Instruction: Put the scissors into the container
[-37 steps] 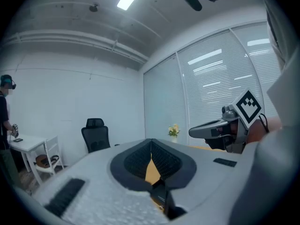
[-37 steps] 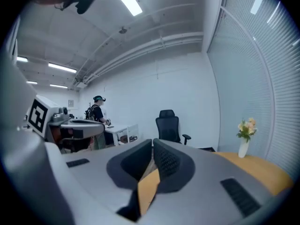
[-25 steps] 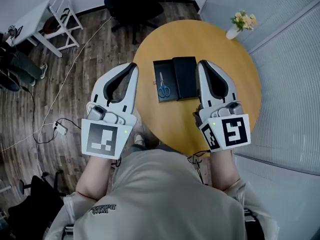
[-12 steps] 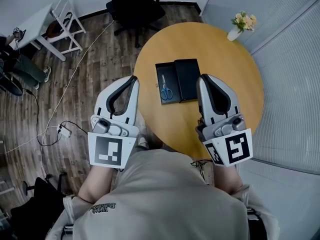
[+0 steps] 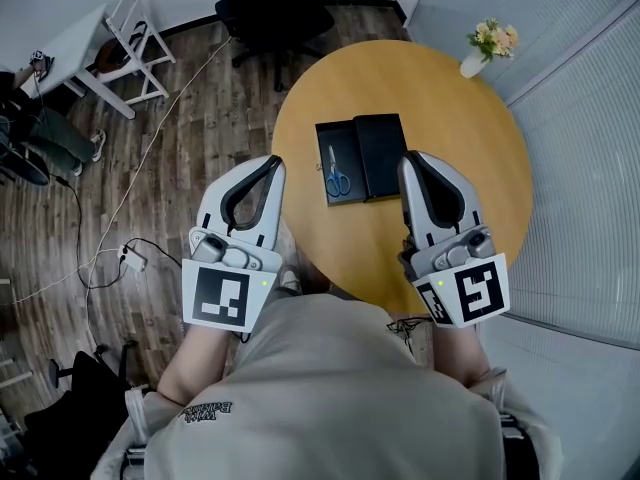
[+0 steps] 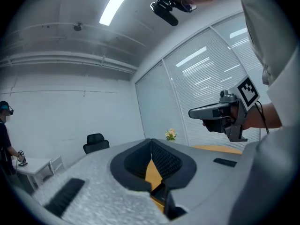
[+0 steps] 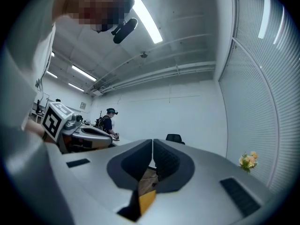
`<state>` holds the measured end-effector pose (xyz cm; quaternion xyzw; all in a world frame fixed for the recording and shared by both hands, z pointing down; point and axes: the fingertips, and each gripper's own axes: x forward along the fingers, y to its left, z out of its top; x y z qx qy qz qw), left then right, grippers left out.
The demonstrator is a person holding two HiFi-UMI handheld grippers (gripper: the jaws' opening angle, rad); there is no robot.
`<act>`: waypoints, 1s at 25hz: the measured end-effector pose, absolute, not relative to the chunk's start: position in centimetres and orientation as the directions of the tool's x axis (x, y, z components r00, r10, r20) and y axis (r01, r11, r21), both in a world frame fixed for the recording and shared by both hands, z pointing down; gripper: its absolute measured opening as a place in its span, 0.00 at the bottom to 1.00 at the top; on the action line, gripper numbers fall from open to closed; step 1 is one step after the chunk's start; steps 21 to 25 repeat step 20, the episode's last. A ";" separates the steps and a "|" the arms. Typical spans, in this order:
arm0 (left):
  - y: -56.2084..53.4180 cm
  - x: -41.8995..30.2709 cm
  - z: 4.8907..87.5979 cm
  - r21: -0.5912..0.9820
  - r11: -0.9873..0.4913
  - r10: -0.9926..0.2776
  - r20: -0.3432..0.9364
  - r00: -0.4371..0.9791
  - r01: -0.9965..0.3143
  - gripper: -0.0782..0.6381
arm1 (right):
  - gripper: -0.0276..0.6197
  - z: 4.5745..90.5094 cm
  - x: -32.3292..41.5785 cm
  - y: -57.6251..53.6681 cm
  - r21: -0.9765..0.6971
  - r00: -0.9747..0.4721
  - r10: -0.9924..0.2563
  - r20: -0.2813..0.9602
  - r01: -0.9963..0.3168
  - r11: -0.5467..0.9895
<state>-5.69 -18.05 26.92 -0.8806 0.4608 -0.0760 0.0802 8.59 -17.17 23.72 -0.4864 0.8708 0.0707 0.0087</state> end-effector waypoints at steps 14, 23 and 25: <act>-17.3 -5.6 26.9 -0.179 -0.575 -0.816 0.059 0.575 -0.798 0.14 | 0.09 23.9 7.4 -16.9 0.118 -0.560 -0.827 -0.054 -0.826 0.551; -16.8 -5.7 27.2 -0.176 -0.573 -0.818 0.067 0.571 -0.800 0.14 | 0.09 23.9 6.7 -16.4 0.133 -0.570 -0.820 -0.047 -0.817 0.560; -16.8 -5.7 27.2 -0.176 -0.573 -0.818 0.067 0.571 -0.800 0.14 | 0.09 23.9 6.7 -16.4 0.133 -0.570 -0.820 -0.047 -0.817 0.560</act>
